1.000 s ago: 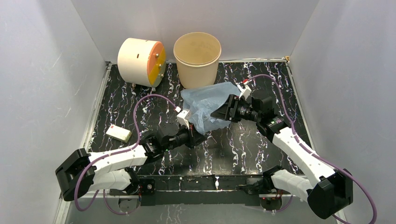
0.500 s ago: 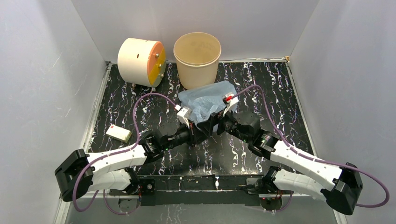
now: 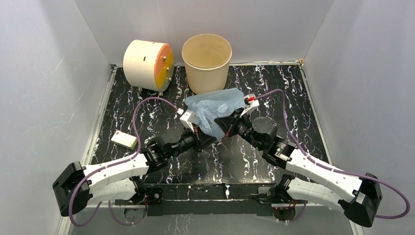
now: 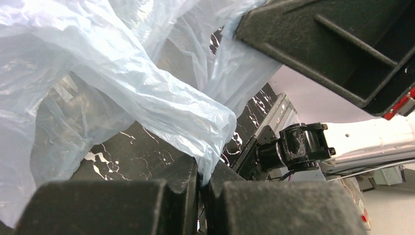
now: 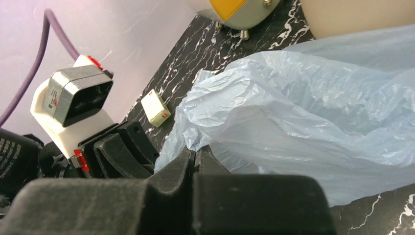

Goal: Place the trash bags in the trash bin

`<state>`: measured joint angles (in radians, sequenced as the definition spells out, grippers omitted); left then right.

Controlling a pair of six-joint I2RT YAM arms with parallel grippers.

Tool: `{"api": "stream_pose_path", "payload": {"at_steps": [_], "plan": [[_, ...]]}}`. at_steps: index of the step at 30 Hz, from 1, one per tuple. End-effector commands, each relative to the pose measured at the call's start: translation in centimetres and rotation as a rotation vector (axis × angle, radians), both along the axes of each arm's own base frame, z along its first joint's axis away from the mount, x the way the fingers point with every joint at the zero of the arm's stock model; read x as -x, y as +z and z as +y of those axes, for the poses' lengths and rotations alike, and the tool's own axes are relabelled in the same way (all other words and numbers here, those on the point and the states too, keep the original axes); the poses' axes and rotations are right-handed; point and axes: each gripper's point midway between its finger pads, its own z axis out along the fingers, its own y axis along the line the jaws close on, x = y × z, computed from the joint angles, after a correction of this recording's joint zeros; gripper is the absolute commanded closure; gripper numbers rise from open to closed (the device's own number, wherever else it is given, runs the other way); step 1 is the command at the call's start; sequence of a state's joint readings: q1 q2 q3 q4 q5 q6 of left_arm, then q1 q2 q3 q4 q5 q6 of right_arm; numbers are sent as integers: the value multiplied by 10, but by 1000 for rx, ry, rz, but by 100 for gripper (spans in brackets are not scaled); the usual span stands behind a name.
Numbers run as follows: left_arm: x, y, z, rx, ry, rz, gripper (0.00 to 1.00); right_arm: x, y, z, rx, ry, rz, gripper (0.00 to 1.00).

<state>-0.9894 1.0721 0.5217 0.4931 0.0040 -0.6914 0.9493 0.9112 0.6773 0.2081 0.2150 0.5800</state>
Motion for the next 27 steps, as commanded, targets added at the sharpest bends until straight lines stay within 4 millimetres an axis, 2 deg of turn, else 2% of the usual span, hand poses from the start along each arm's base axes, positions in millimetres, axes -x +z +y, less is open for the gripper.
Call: {"api": "stream_pose_path", "payload": {"at_steps": [1,5,8,10,18,20,23,27], "plan": [[-11,16,14,22,82,-45,100,-10,40,-18,-116,-132,32,91],[-11,18,18,16,88,-51,100,-14,38,-30,-104,-170,86,88],[-10,19,16,15,76,-55,100,-14,41,-29,-145,-124,154,81],[-8,19,13,18,58,-55,100,-14,42,-24,-171,-59,208,73],[-5,21,-6,63,-14,-49,100,-10,39,4,-343,87,348,59],[-5,20,-11,74,-25,-44,100,-11,36,8,-385,98,369,49],[-6,23,-18,90,-42,-46,100,-15,32,11,-398,88,383,48],[-7,24,-21,100,-46,-47,100,-19,18,15,-376,72,441,40]]}}
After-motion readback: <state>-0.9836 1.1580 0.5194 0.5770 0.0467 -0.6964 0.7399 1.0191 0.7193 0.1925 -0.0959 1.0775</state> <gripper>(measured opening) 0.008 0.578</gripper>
